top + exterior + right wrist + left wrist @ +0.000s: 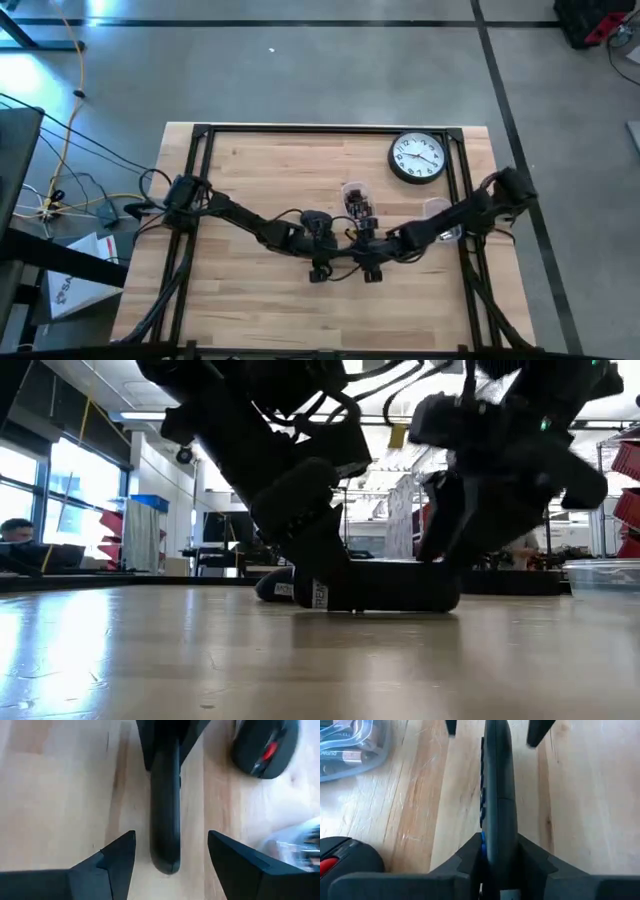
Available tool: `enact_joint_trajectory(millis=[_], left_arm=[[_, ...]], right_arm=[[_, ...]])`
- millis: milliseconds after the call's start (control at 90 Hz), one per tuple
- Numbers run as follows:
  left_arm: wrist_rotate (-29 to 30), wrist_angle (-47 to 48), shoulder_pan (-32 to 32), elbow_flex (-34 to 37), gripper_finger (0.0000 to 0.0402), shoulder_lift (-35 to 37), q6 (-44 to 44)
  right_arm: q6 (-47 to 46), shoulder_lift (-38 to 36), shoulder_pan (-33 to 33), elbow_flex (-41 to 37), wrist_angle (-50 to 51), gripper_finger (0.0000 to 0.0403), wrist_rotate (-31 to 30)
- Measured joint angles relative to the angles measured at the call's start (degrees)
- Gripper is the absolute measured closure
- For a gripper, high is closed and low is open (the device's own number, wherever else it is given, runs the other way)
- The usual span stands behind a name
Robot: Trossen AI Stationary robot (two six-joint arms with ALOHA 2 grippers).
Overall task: Insert battery
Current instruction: Remove the black cover of the remote
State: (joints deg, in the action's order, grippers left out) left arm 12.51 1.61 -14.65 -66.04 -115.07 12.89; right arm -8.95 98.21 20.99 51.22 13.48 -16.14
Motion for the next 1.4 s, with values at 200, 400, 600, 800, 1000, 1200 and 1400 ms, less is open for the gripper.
enact_joint_trajectory(millis=[200, 400, 600, 800, 1000, 1200, 1400], left_arm=[[-9.12, 0.34, 2.07, 0.0, 0.0349, 0.1, 5.6], [-22.45, 0.39, 7.25, -0.06, 0.0349, 0.17, 17.65], [-32.75, -3.27, 9.68, 0.07, 0.0349, -0.07, 22.08], [-34.68, -4.66, 10.15, 0.07, 0.0349, -0.04, 25.36], [-35.14, -6.44, 9.7, 0.07, 0.0349, -0.04, 26.52], [-37.14, -9.43, 9.63, 0.07, 0.0349, -0.04, 27.7], [-36.91, -9.99, 8.85, 0.11, 0.0349, -0.09, 28.61]], right_arm=[[3.82, -0.39, 1.99, 3.07, 0.08, 0.0186, -3.26], [10.02, 0.0, 6.54, 4.3, -1.81, 0.0186, -12.54], [7.61, 1.14, 8.74, 4.26, -2.38, 0.0186, -16.26], [6.98, 4.68, 9.49, 4.22, -5.07, 0.0186, -19.97], [3.37, 5.09, 10.63, 4.22, -5.35, 0.0217, -22.61], [4.04, 5.09, 10.95, 4.22, -5.18, 0.0283, -22.3], [4.26, 5.07, 10.99, 4.27, -4.33, 0.0304, -21.97]])
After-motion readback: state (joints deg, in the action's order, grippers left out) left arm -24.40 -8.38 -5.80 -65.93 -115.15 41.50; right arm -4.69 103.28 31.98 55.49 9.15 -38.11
